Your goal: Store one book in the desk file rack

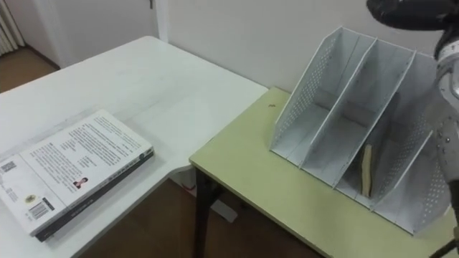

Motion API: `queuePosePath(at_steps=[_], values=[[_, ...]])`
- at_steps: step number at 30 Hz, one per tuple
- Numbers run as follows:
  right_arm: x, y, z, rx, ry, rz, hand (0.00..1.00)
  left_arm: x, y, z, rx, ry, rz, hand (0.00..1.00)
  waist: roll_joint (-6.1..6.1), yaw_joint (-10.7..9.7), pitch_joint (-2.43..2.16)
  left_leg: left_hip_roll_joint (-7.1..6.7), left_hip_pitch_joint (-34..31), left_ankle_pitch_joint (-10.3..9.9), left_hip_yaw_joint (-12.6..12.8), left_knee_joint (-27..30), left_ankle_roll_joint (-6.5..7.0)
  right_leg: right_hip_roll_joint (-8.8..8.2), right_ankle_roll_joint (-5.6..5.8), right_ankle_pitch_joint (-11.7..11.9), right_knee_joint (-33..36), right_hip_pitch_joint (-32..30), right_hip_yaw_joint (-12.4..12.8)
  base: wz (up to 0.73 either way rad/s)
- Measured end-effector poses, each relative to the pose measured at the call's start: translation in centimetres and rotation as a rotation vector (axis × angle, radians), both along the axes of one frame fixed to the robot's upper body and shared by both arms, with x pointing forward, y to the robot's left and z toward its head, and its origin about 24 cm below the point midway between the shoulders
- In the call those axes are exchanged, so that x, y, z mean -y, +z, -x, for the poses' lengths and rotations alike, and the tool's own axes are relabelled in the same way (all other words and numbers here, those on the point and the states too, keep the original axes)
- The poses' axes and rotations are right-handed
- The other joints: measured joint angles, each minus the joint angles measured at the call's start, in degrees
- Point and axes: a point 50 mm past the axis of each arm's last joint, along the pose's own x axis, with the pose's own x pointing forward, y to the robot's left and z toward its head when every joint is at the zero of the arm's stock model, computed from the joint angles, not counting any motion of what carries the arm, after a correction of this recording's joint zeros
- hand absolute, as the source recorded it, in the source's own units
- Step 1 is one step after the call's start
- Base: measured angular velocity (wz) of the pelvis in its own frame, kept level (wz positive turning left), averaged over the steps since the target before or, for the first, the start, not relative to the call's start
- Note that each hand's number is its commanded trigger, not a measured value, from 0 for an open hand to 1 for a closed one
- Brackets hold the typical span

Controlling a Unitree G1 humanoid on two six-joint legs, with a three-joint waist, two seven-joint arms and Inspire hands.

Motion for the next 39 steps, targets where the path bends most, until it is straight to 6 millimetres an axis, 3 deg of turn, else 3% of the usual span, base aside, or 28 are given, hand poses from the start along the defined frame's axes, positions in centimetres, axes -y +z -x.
queuePosePath(at_steps=[5,10,13,18,22,24,25,26,28,29,30,31,33,37,39], values=[[-5.2,0.5,0.2,0.005,0.307,0.145,0.00,0.1,0.0,-0.6,0.005,-0.022,0.005,0.00,-0.25,1.24,0.50,0.00,0.58,0.00,-0.35,-0.16,0.00,-0.01,0.01,0.01,0.00,0.47,0.07,-0.02],[-10.1,-0.2,1.6,-0.039,0.664,0.290,0.00,0.2,0.1,-1.1,0.015,-0.038,0.016,0.00,-0.41,1.71,0.39,-0.02,0.06,-0.01,-0.55,0.02,0.00,-0.06,0.06,0.04,0.04,0.27,-0.19,0.05],[-11.6,-1.8,2.4,-0.097,0.817,0.347,0.00,0.2,0.1,-1.5,0.019,-0.056,0.022,0.00,-0.57,2.78,0.26,0.04,0.05,-0.01,-0.50,0.11,0.00,-0.04,0.01,0.07,0.06,0.28,-0.27,0.01],[-13.4,-9.3,4.5,-0.364,1.054,0.403,0.00,0.2,0.2,-2.6,0.021,-0.120,0.041,0.00,-0.63,5.72,0.23,0.05,0.58,-0.03,-0.80,0.44,-0.01,-0.12,-0.02,0.12,0.06,1.06,-0.45,0.01],[-14.6,-14.1,7.0,-0.559,1.221,0.477,0.00,0.6,0.2,-3.6,0.027,-0.151,0.068,0.00,0.67,7.72,1.08,0.12,0.14,-0.07,-0.60,0.41,-0.01,-0.13,0.00,0.42,0.71,0.64,-0.38,0.00],[-15.0,-15.5,7.8,-0.610,1.269,0.480,0.00,0.7,0.1,-3.7,0.020,-0.141,0.080,0.00,1.00,7.78,1.10,0.09,-0.57,-0.08,-0.66,0.58,0.00,-0.19,-0.02,0.44,0.93,0.08,-0.46,0.00],[-14.9,-16.6,8.4,-0.645,1.279,0.455,0.00,0.7,0.1,-3.7,0.019,-0.139,0.080,0.00,1.25,7.90,1.12,0.09,-0.67,-0.05,-0.68,0.62,-0.02,-0.19,-0.05,0.47,0.88,0.02,-0.47,0.00],[-14.9,-17.2,8.7,-0.666,1.282,0.443,0.00,0.7,0.0,-3.5,0.017,-0.136,0.081,0.00,1.20,7.97,0.89,0.08,-0.68,-0.04,-0.69,0.61,-0.03,-0.19,-0.05,0.47,0.85,0.01,-0.48,0.00],[-13.9,-20.5,10.4,-0.785,1.271,0.404,0.00,0.9,-0.1,-2.9,0.009,-0.114,0.089,0.00,1.71,7.98,0.26,-0.01,-0.50,-0.05,-0.96,0.95,0.00,-0.24,-0.02,0.45,0.40,0.54,-0.74,0.09],[-13.5,-21.5,10.9,-0.825,1.256,0.401,0.00,0.9,-0.1,-2.8,0.010,-0.112,0.088,0.00,1.81,7.97,0.21,-0.07,-0.46,-0.05,-0.97,0.98,0.00,-0.27,0.04,0.49,0.15,0.79,-0.88,0.13],[-12.7,-24.0,12.1,-0.933,1.213,0.385,0.00,1.0,-0.1,-2.7,0.013,-0.100,0.087,0.00,1.93,7.94,0.12,-0.10,-0.43,-0.04,-0.81,0.98,0.01,-0.32,0.07,0.51,-0.05,0.98,-0.99,0.09],[-11.7,-27.0,13.6,-1.065,1.153,0.338,0.00,1.1,-0.2,-2.7,0.017,-0.090,0.087,0.00,2.12,7.94,0.12,-0.15,-0.45,-0.04,-0.78,0.98,0.01,-0.34,0.11,0.52,-0.11,1.03,-0.96,0.06],[-10.2,-30.7,16.4,-1.240,1.069,0.281,0.00,1.5,-0.3,-2.6,0.015,-0.081,0.083,0.00,2.71,7.66,0.12,-0.23,-0.69,-0.05,-0.76,1.05,0.03,-0.50,0.22,0.45,-0.15,0.95,-1.23,0.06],[-6.7,-36.0,22.6,-1.509,0.817,0.086,0.00,2.8,-0.8,-1.8,0.023,-0.027,0.099,0.00,4.81,6.41,0.04,-0.35,-0.44,-0.01,-0.11,0.73,0.13,-0.74,0.53,0.30,-0.21,1.14,-1.21,0.01],[-5.2,-37.2,24.5,-1.577,0.690,0.022,0.00,3.1,-0.9,-1.4,0.017,-0.016,0.092,0.00,5.25,5.69,0.10,-0.41,-0.53,0.11,-0.15,0.64,0.28,-0.82,0.56,0.25,-0.11,0.84,-1.20,0.00]])
